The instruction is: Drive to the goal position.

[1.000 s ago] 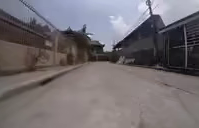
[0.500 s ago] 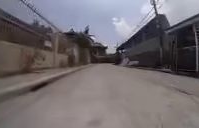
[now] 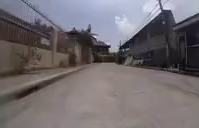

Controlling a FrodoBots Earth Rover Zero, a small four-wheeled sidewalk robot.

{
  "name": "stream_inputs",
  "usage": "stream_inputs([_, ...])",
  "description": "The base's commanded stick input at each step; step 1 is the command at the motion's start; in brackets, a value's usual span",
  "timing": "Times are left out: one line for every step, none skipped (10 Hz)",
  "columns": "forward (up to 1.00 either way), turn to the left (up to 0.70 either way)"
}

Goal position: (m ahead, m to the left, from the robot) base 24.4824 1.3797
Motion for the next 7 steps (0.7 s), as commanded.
stream_inputs([1.0,0.0])
stream_inputs([1.0,0.0])
stream_inputs([1.0,0.0])
stream_inputs([1.0,0.0])
stream_inputs([1.0,-0.01])
stream_inputs([1.0,-0.19])
stream_inputs([1.0,-0.39])
